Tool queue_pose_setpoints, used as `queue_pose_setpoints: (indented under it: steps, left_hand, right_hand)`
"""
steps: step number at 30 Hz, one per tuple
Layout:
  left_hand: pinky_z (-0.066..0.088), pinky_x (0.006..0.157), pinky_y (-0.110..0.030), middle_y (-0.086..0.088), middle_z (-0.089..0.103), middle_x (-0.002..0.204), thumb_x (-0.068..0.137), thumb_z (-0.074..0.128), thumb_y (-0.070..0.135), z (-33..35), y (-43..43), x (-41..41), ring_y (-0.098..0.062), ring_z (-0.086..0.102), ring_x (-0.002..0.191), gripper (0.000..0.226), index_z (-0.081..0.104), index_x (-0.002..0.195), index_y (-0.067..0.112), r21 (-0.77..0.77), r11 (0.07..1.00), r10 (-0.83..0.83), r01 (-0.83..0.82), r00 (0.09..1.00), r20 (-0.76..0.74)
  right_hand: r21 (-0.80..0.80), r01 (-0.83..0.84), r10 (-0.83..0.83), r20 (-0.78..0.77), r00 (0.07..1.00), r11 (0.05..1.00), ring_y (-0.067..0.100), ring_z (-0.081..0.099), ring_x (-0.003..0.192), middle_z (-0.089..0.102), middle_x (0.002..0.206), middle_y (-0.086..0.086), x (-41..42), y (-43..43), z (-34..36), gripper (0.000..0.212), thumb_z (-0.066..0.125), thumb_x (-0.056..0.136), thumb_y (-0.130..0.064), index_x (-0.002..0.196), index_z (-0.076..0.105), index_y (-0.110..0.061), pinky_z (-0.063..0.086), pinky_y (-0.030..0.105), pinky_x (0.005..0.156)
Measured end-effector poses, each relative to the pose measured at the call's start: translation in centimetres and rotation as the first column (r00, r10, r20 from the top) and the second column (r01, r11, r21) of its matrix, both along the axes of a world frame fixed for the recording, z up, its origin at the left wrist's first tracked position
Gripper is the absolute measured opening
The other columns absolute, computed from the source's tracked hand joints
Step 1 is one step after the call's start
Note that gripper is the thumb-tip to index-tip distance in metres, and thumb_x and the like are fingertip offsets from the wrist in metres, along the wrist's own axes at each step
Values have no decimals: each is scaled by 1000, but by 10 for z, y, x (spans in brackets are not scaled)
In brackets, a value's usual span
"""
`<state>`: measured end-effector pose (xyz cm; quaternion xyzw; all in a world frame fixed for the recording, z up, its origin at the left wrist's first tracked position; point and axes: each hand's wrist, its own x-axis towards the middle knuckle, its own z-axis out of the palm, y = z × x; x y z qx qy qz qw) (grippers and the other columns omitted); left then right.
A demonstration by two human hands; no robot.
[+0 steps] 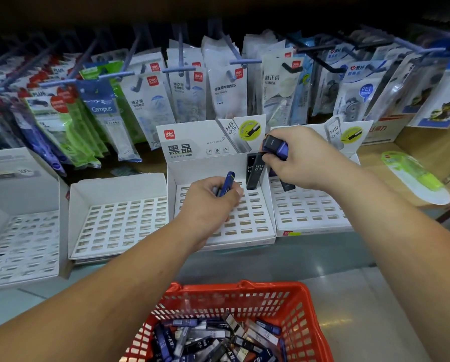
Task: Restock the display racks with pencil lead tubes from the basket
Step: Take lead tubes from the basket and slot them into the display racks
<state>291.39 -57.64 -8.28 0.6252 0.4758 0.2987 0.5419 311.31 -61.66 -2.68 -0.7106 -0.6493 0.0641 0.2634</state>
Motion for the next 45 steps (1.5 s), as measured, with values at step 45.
queue_pose_setpoints:
  steps: [45]
  left_hand:
    - [40, 48, -28, -13, 64, 82, 93, 63, 1, 14, -22, 43, -19, 53, 61, 18, 70, 109, 7, -206, 963, -143, 172, 979, 145]
  right_hand:
    - [128, 249, -186, -373, 909, 960, 14, 62, 84, 66, 85, -13, 45, -25, -37, 17, 79, 88, -18, 89, 66, -29, 52, 31, 79]
